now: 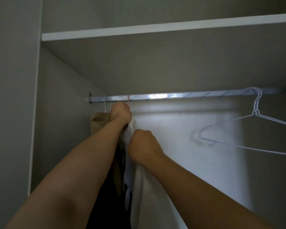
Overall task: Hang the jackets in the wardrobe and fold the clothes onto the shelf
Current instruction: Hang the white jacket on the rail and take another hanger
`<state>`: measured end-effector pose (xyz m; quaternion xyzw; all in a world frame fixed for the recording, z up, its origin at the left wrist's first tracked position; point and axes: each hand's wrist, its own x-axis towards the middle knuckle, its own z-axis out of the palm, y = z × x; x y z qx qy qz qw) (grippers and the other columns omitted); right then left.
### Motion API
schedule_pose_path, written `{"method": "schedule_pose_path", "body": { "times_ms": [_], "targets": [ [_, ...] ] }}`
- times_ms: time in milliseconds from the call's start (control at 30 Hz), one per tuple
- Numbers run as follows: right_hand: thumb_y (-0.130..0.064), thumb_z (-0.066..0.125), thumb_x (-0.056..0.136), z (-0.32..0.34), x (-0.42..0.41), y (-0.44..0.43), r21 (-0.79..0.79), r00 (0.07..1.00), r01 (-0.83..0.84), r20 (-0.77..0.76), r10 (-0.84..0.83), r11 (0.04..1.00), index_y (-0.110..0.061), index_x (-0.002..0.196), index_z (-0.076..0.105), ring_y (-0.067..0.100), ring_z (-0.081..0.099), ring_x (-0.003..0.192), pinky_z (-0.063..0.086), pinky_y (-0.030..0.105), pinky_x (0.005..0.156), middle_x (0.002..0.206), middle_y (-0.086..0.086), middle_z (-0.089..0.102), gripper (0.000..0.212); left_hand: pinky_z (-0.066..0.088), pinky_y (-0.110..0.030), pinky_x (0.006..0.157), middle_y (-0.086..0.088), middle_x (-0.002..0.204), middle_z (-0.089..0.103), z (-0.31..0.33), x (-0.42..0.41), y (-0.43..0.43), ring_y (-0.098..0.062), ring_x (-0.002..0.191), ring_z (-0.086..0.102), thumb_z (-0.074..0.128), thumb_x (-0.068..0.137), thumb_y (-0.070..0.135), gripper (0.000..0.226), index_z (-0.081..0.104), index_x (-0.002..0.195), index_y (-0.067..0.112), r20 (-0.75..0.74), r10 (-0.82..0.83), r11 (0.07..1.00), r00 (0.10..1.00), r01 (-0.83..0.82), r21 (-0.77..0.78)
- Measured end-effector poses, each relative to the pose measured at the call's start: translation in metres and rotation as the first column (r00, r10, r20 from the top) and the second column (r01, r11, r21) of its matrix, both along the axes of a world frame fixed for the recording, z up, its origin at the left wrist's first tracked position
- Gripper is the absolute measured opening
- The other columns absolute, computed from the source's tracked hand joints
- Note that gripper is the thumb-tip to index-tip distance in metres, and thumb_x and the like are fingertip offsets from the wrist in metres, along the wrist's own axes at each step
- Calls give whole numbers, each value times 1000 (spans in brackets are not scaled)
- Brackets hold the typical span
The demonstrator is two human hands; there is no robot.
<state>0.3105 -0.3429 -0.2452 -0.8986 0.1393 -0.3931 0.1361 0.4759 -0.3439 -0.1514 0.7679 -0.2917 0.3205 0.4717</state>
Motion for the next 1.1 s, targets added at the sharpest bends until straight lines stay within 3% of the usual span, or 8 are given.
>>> {"method": "schedule_pose_path", "body": {
  "times_ms": [167,267,433,567,633,733,867,1100],
  "targets": [
    [-21,53,97,0,-1,-3,-15,999,-28,-16,28,999,-15,69,41,20,58,75,39,25,60,84,7,56,30,49,-32,86,-17,117,67,0,-6,5,-32,108,64,54,96,14,18,68,104,6,21,35,998,999,-37,60],
    [-50,31,105,1,-19,-16,59,997,-64,40,62,996,-12,72,52,23,63,77,42,28,65,83,10,65,54,49,-43,93,-21,126,57,5,-31,-3,-38,113,59,60,88,9,31,56,119,3,140,149,988,979,-153,16],
    [-54,24,103,6,-75,-83,25,935,294,200,-293,955,-21,68,50,30,60,75,40,33,65,71,1,55,54,49,-42,92,-18,121,59,26,-115,-44,-38,112,59,60,82,12,36,58,118,6,313,16,982,950,-74,174],
    [-29,43,96,4,-150,-154,32,745,631,255,-617,775,-18,104,62,39,63,94,39,35,71,104,14,68,24,53,-31,66,-10,87,66,30,-190,-92,-24,67,67,55,94,14,13,61,92,3,-41,-292,683,955,239,691],
    [-20,45,91,0,-187,-180,-1,663,740,168,-730,672,-17,109,61,38,63,100,40,36,74,111,15,66,24,54,-31,68,-8,87,62,22,-217,-119,-22,67,66,51,101,19,17,59,91,7,-306,-324,520,895,439,733],
    [-15,50,87,-10,-237,-211,-35,572,821,49,-819,570,-13,113,61,36,58,112,47,38,83,119,16,63,29,57,-36,85,-9,86,62,0,-241,-158,-22,69,66,43,103,17,21,59,100,5,-392,-372,466,841,535,705],
    [-15,51,89,-28,-279,-246,-12,530,846,-90,-843,533,-6,119,58,37,53,121,48,41,95,128,19,58,32,54,-37,94,-14,112,68,-37,-252,-203,-27,94,70,47,98,10,29,64,119,1,-138,-496,493,857,409,768],
    [-13,46,88,-44,-285,-280,-80,507,857,-39,-861,508,-9,124,51,34,38,130,41,42,101,136,14,46,36,31,-40,115,-1,153,39,-115,-262,-262,-23,143,30,57,82,14,67,39,147,21,222,-678,548,701,280,788]
  ]
}}
